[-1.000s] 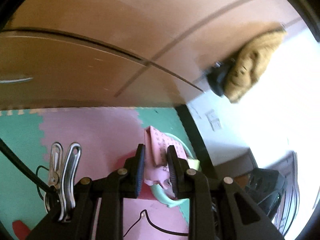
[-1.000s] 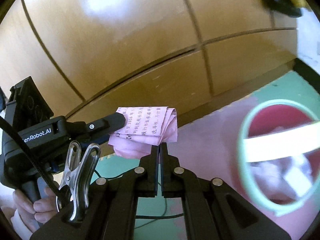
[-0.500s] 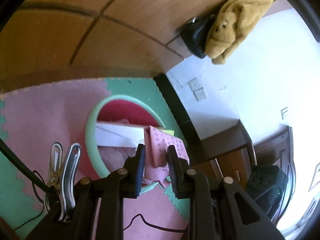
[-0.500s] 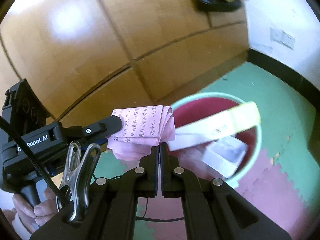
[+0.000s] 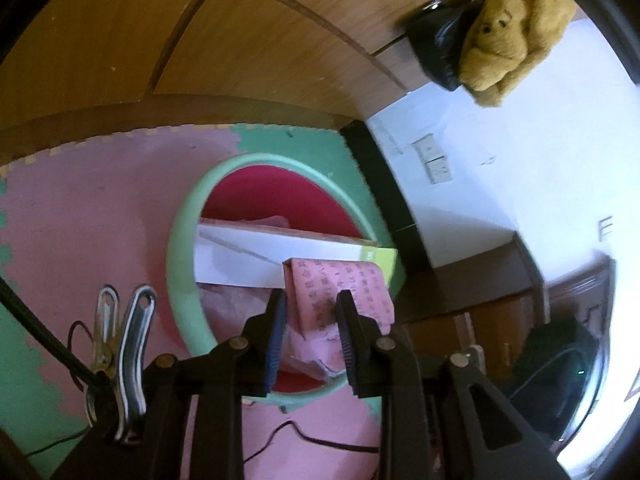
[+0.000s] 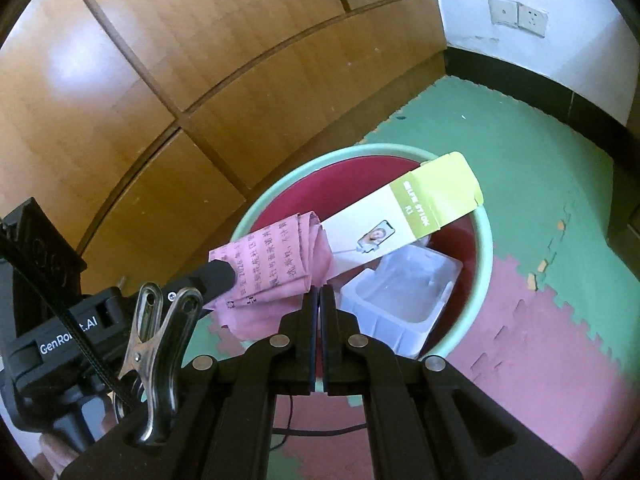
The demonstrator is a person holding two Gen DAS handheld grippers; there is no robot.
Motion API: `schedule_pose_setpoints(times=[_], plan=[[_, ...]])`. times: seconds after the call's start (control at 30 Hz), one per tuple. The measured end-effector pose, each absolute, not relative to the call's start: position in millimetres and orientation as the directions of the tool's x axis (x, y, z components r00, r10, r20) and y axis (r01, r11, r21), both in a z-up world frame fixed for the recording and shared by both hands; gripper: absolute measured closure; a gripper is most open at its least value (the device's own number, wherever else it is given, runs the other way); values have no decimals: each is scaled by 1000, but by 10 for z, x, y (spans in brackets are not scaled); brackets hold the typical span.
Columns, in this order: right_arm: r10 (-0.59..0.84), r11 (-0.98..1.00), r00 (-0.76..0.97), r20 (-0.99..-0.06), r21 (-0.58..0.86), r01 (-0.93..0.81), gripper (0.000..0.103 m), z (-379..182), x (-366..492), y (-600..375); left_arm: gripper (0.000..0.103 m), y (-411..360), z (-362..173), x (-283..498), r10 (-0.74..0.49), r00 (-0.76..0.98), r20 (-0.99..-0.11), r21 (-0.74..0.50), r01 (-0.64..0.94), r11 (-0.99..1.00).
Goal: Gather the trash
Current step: 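Lift the pink paper with the right gripper and carry it over the bucket, then open the right gripper to drop the pink paper into the bucket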
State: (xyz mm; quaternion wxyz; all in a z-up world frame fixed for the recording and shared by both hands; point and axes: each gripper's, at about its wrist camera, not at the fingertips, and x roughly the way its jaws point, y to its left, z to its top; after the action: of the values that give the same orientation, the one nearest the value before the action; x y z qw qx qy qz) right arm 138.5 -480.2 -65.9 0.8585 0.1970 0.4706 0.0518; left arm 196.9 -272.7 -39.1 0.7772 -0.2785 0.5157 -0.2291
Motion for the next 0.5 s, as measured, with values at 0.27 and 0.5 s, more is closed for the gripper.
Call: schedule_pose_setpoints(times=[0.27, 0.5], plan=[[219, 903, 567, -794, 385, 190, 86, -603, 1383, -5024, 72, -2666, -359, 1963, -531, 360, -767, -557, 38, 830], [236, 887, 605, -761, 422, 185, 73, -349, 1227, -5074, 68, -2725, -91, 1838, -449, 369, -814, -444, 105, 890]])
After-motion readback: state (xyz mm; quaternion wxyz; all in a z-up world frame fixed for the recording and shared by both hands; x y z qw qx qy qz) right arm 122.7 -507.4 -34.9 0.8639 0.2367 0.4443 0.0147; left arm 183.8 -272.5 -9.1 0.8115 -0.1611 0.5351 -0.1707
